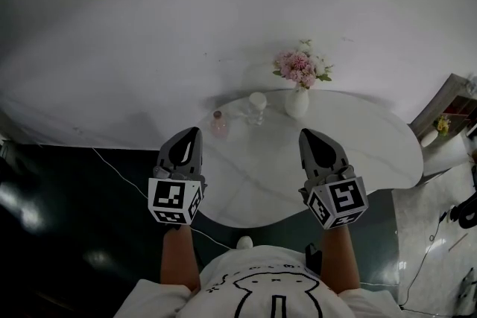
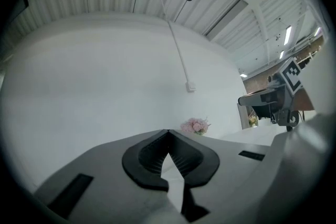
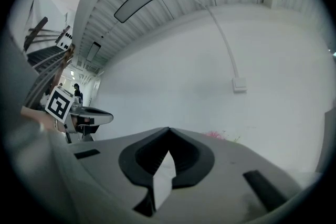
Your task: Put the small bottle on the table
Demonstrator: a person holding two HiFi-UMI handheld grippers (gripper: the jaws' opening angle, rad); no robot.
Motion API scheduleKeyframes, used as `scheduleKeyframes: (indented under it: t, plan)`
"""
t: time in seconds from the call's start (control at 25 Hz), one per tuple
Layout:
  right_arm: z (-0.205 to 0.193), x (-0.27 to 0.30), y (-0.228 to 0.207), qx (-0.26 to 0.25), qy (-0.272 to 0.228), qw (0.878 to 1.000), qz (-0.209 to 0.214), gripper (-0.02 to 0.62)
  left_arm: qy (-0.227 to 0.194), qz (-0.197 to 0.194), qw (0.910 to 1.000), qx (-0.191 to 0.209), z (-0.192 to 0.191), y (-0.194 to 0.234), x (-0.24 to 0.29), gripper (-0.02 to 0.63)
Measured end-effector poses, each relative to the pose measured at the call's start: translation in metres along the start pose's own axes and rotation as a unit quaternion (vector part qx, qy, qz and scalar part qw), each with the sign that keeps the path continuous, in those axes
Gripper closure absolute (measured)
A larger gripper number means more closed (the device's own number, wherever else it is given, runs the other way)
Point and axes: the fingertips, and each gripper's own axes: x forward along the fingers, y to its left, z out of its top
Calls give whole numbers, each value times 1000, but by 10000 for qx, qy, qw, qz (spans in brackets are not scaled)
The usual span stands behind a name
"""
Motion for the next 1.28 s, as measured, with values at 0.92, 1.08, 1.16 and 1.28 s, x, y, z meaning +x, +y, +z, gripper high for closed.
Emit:
scheduleKeyframes:
  t: [0.92,1.08,1.16,1.28]
  plan:
    - [34,-32,-27,-414,-217,9983,-351,604,-621,254,9973,299,59,3,-17,601]
    - [37,-32,-28,-432,-244,9981,-374,604,-658,258,9969,341,64,4,-19,601]
    - [38,-32,-29,-429,-256,9980,-381,604,-676,256,9967,361,66,5,-19,601]
    - [40,-30,-30,-447,-252,9979,-386,604,-693,240,9966,382,69,5,-17,601]
